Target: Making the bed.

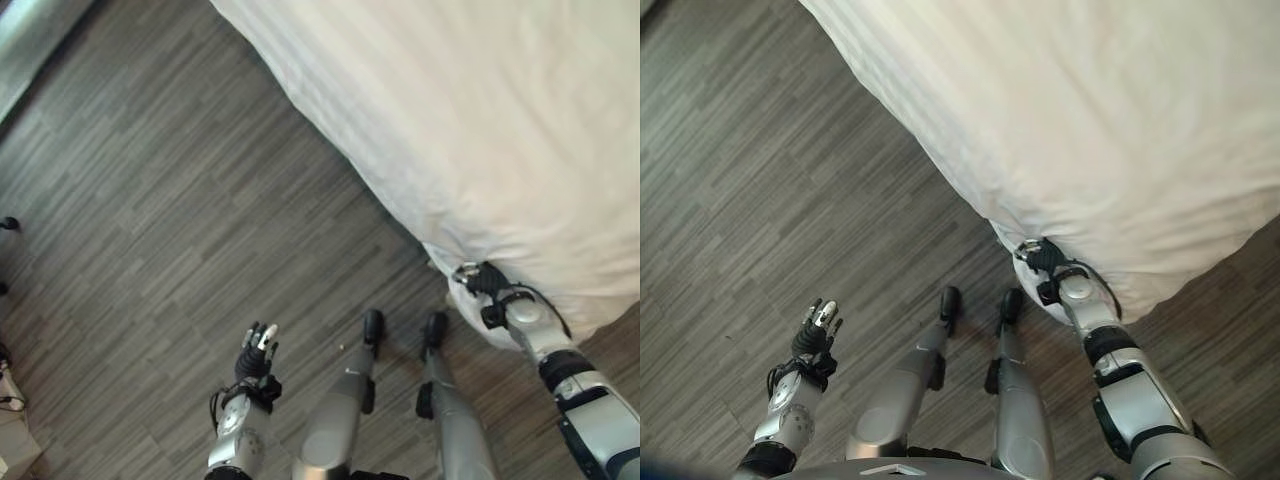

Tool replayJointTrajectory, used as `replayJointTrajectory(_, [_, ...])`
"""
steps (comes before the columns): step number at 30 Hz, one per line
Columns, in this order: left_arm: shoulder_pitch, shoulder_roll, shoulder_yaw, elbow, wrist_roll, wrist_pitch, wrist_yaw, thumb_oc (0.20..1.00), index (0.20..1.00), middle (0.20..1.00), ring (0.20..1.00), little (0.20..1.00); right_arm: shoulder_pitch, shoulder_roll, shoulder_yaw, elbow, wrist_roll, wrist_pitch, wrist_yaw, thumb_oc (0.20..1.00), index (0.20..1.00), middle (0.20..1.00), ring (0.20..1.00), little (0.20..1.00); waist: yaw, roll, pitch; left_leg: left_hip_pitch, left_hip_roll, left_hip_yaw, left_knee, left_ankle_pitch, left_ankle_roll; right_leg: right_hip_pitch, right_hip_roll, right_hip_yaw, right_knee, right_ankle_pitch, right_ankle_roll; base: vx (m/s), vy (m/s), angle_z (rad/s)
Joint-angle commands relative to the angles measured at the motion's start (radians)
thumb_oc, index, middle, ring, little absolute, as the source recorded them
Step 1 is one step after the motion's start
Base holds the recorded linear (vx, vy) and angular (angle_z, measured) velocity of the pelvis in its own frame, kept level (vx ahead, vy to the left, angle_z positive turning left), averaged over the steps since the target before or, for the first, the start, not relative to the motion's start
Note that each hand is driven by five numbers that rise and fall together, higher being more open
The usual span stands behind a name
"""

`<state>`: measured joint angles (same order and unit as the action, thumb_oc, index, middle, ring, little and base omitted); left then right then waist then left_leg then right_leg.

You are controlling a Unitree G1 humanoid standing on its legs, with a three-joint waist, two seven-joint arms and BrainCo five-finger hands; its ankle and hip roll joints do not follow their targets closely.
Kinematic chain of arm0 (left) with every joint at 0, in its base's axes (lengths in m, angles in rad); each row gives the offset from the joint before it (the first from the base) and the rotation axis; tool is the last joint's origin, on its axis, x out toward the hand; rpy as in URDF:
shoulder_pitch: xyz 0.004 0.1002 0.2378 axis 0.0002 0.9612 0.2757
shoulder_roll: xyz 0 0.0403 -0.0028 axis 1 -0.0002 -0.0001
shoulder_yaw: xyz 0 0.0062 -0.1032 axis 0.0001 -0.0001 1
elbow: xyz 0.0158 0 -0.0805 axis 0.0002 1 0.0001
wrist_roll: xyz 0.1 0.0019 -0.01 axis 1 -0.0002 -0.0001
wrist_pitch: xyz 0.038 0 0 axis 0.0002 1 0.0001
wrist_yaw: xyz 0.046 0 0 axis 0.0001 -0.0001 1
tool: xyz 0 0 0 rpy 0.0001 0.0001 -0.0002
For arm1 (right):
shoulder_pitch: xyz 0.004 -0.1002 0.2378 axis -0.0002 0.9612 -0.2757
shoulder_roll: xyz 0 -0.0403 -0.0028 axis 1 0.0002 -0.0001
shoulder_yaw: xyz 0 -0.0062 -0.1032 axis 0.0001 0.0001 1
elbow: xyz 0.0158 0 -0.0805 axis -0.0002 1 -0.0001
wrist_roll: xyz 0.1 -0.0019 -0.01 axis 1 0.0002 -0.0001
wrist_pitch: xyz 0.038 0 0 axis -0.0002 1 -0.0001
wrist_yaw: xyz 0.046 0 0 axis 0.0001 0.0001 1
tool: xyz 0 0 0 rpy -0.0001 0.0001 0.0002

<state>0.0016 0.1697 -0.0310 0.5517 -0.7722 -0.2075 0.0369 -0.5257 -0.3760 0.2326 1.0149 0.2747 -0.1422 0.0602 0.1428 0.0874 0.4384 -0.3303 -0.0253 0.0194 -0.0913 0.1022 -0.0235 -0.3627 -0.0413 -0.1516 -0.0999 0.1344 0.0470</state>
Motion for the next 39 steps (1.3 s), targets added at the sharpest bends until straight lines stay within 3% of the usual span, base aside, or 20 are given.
replayJointTrajectory(1, [0.003,0.041,0.004,-0.023,-0.009,-0.026,0.007,1.0,1.0,1.0,1.0,1.0,0.121,-0.072,-0.031,0.198,-0.007,0.077,-0.104,0.2,0.2,0.2,0.2,0.2,-0.026,-0.016,-0.032,-0.011,0.019,-0.034,0.004,0.017,-0.057,-0.008,-0.075,0.051,0.013,0.032,0.102,0.03,0.021,-0.02])
replayJointTrajectory(7, [0.0,0.047,0.018,-0.071,0.02,-0.024,0.01,1.0,1.0,1.0,1.0,1.0,0.387,-0.043,-0.098,0.271,-0.118,0.114,-0.097,0.2,0.2,0.2,0.2,0.2,-0.094,-0.044,-0.042,0.018,0.017,-0.01,0.004,-0.004,-0.05,0.003,-0.073,0.076,0.013,0.026,0.104,0.04,0.022,-0.11])
replayJointTrajectory(10, [-0.01,0.049,0.008,-0.087,0.032,-0.019,0.011,1.0,1.0,1.0,1.0,1.0,0.43,-0.051,-0.105,0.251,-0.148,0.122,-0.099,0.2,0.2,0.2,0.2,0.2,-0.118,-0.057,-0.057,0.048,0.013,0.004,0.004,-0.017,-0.044,0.021,-0.074,0.091,0.013,0.021,0.106,0.03,0.047,-0.29])
replayJointTrajectory(13, [-0.007,0.045,0.002,-0.097,0.042,-0.014,0.004,1.0,1.0,1.0,1.0,1.0,0.453,-0.054,-0.151,0.249,-0.105,0.122,-0.103,0.2,0.2,0.2,0.2,0.2,-0.127,-0.059,-0.07,0.084,0.011,0.015,0.004,-0.035,-0.033,0.046,-0.08,0.099,0.013,0.017,0.11,0.04,0.065,-0.23])
replayJointTrajectory(15, [-0.003,0.043,0.021,-0.086,0.044,-0.007,0.007,1.0,1.0,1.0,1.0,1.0,0.491,-0.036,-0.258,0.222,0.039,0.103,-0.119,0.2,0.2,0.2,0.2,0.2,-0.141,-0.07,-0.078,0.132,0.006,0.037,0.006,-0.053,-0.024,0.077,-0.085,0.116,0.013,0.016,0.119,0.05,0.136,-0.13])
replayJointTrajectory(16, [0.006,0.049,0.043,-0.069,0.055,-0.001,0.008,1.0,1.0,1.0,1.0,1.0,0.529,-0.006,-0.337,0.187,0.154,0.067,-0.138,0.831,0.831,0.831,0.831,0.831,-0.161,-0.083,-0.084,0.17,0.002,0.079,0.023,-0.084,-0.016,0.097,-0.084,0.151,0.013,0.032,0.14,0.03,0.148,-0.15])
replayJointTrajectory(17, [0.006,0.05,0.043,-0.069,0.055,-0.001,0.008,1.0,1.0,1.0,1.0,1.0,0.529,-0.005,-0.337,0.186,0.154,0.068,-0.139,1.0,1.0,1.0,1.0,1.0,-0.158,-0.086,-0.086,0.166,0.001,0.082,0.023,-0.081,-0.016,0.093,-0.084,0.155,0.013,0.034,0.14,-0.04,0.182,-0.61])
replayJointTrajectory(18, [0.015,0.074,0.07,-0.045,0.078,-0.006,0.016,1.0,1.0,1.0,1.0,1.0,0.556,0.025,-0.391,0.05,0.232,0.032,-0.168,1.0,1.0,1.0,1.0,1.0,-0.183,-0.104,-0.091,0.198,0.011,0.151,0.022,-0.093,-0.013,0.083,-0.075,0.193,0.015,0.071,0.162,-0.12,0.044,-1.1])
replayJointTrajectory(20, [0.0,0.102,0.066,-0.033,0.096,-0.018,0.023,1.0,1.0,1.0,1.0,1.0,0.647,0.075,-0.444,-0.151,0.299,-0.016,-0.175,1.0,1.0,1.0,1.0,1.0,-0.235,-0.1,-0.099,0.209,0.026,0.155,0.017,-0.078,-0.01,0.074,-0.069,0.287,0.072,0.055,0.174,-0.17,-0.038,-1.35])
replayJointTrajectory(21, [-0.003,0.114,0.066,-0.03,0.106,-0.025,0.03,1.0,1.0,1.0,1.0,1.0,0.664,0.097,-0.462,-0.245,0.311,-0.045,-0.197,1.0,1.0,1.0,1.0,1.0,-0.245,-0.09,-0.105,0.214,0.043,0.16,0.016,-0.068,-0.008,0.076,-0.081,0.267,0.119,0.016,0.165,-0.21,-0.08,-0.5])
replayJointTrajectory(24, [0.034,0.104,0.09,-0.078,0.092,-0.036,0.04,1.0,1.0,1.0,1.0,1.0,0.644,0.136,-0.477,-0.438,0.273,-0.094,-0.275,1.0,1.0,1.0,1.0,1.0,-0.211,-0.059,-0.144,0.218,0.1,0.229,0.007,-0.037,-0.014,0.164,-0.202,0.091,0.21,-0.055,0.124,-0.21,-0.091,-0.12])
replayJointTrajectory(26, [0.051,0.099,0.101,-0.114,0.083,-0.04,0.049,1.0,1.0,1.0,1.0,1.0,0.616,0.156,-0.445,-0.529,0.253,-0.103,-0.299,1.0,1.0,1.0,1.0,1.0,-0.188,-0.065,-0.187,0.224,0.127,0.275,0.004,-0.018,-0.024,0.222,-0.265,0.065,0.248,-0.03,0.13,-0.18,-0.219,-1.45])
replayJointTrajectory(29, [0.071,0.11,0.102,-0.141,0.121,-0.038,0.057,1.0,1.0,1.0,1.0,1.0,0.571,0.171,-0.388,-0.659,0.221,-0.109,-0.299,1.0,1.0,1.0,1.0,1.0,-0.153,-0.087,-0.242,0.23,0.167,0.323,0.01,0.014,-0.044,0.293,-0.311,0.048,0.271,0.012,0.154,-0.18,-0.373,-0.79])
replayJointTrajectory(31, [0.081,0.112,0.107,-0.154,0.127,-0.041,0.062,1.0,1.0,1.0,1.0,1.0,0.563,0.178,-0.363,-0.716,0.224,-0.115,-0.292,1.0,1.0,1.0,1.0,1.0,-0.139,-0.096,-0.26,0.228,0.189,0.341,0.013,0.028,-0.059,0.332,-0.313,0.019,0.246,0.013,0.166,-0.19,-0.411,-0.34])
replayJointTrajectory(32, [0.096,0.11,0.121,-0.18,0.119,-0.05,0.067,1.0,1.0,1.0,1.0,1.0,0.547,0.181,-0.32,-0.766,0.222,-0.119,-0.27,1.0,1.0,1.0,1.0,1.0,-0.118,-0.105,-0.28,0.222,0.234,0.367,0.019,0.057,-0.089,0.39,-0.294,-0.058,0.156,-0.061,0.183,-0.22,-0.546,-0.6])
replayJointTrajectory(33, [0.111,0.105,0.14,-0.199,0.107,-0.051,0.071,1.0,1.0,1.0,1.0,1.0,0.548,0.175,-0.292,-0.812,0.209,-0.118,-0.258,1.0,1.0,1.0,1.0,1.0,-0.112,-0.106,-0.288,0.217,0.281,0.382,0.019,0.088,-0.117,0.412,-0.256,-0.065,0.099,-0.124,0.178,-0.27,-0.781,-0.45])
replayJointTrajectory(36, [0.126,0.066,0.177,-0.207,0.062,-0.057,0.079,1.0,1.0,1.0,1.0,1.0,0.6,0.149,-0.261,-0.911,0.196,-0.111,-0.211,1.0,1.0,1.0,1.0,1.0,-0.127,-0.095,-0.268,0.243,0.386,0.381,0.017,0.184,-0.166,0.44,-0.146,-0.035,0.082,-0.194,0.11,-0.14,-0.612,-0.84])
replayJointTrajectory(37, [0.13,0.052,0.175,-0.206,0.067,-0.058,0.079,1.0,1.0,1.0,1.0,1.0,0.606,0.125,-0.254,-0.922,0.169,-0.109,-0.206,1.0,1.0,1.0,1.0,1.0,-0.122,-0.096,-0.259,0.243,0.388,0.339,0.046,0.188,-0.158,0.44,-0.124,-0.02,0.081,-0.196,0.094,-0.15,-0.46,-0.25])
replayJointTrajectory(38, [0.131,0.034,0.168,-0.197,0.067,-0.065,0.074,1.0,1.0,1.0,1.0,1.0,0.595,0.096,-0.239,-0.917,0.138,-0.105,-0.204,1.0,1.0,1.0,1.0,1.0,-0.109,-0.103,-0.245,0.233,0.346,0.201,0.13,0.162,-0.135,0.434,-0.113,0.012,0.08,-0.192,0.08,-0.17,-0.409,-0.38])
replayJointTrajectory(39, [0.138,0.012,0.166,-0.19,0.055,-0.068,0.064,1.0,1.0,1.0,1.0,1.0,0.575,0.079,-0.229,-0.907,0.125,-0.098,-0.191,1.0,1.0,1.0,1.0,1.0,-0.093,-0.116,-0.24,0.239,0.271,0.052,0.186,0.104,-0.112,0.422,-0.107,0.053,0.074,-0.179,0.078,-0.14,-0.397,-0.51])
